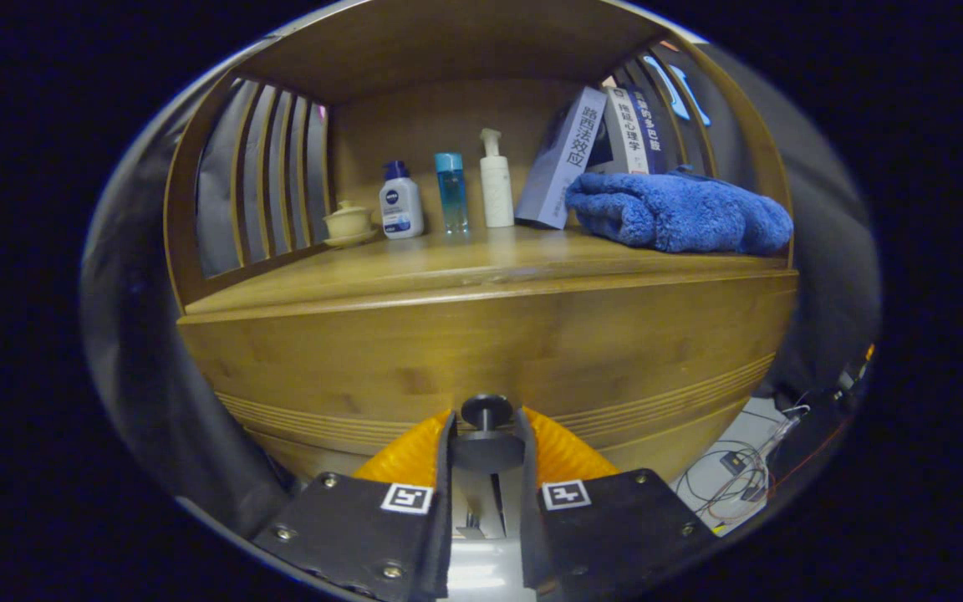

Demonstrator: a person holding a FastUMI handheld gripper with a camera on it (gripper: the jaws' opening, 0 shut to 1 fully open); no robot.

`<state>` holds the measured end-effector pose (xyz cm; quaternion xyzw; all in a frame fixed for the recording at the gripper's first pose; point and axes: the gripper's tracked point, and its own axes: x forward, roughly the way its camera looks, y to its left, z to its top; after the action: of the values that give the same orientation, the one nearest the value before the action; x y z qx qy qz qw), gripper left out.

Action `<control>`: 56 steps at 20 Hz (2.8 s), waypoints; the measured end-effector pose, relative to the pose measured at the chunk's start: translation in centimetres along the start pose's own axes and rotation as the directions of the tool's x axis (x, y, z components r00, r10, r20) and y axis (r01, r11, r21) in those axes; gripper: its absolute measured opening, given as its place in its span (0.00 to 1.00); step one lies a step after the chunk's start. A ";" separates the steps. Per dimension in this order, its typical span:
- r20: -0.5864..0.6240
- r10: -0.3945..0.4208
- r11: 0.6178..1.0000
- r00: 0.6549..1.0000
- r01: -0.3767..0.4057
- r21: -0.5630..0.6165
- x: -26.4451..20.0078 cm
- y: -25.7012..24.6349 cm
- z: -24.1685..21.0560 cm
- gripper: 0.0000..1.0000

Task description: Pull open the drawer, take out the items inside it, and place them on the countertop above the cabinet.

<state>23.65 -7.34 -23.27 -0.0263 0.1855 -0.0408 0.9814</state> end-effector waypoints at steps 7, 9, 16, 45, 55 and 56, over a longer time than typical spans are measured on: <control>0.027 -0.053 0.998 0.998 0.053 -0.019 -1.7 -0.2 -0.6 0.33; 0.024 -0.057 0.998 0.998 0.058 -0.036 -2.1 -0.3 -0.7 0.33; 0.021 -0.031 0.999 0.999 0.032 -0.033 -4.2 -0.3 -1.4 0.33; 0.159 0.030 0.999 0.987 -0.025 -0.033 -16.2 -0.1 -4.3 0.33; 0.120 -0.003 1.000 0.993 0.007 -0.025 -13.7 -0.6 -5.2 0.29; 0.129 -0.005 1.000 0.992 0.009 -0.029 -14.7 -0.5 -5.3 0.29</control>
<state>8.08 -6.71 -22.86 -0.0439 0.1222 -0.0397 0.9907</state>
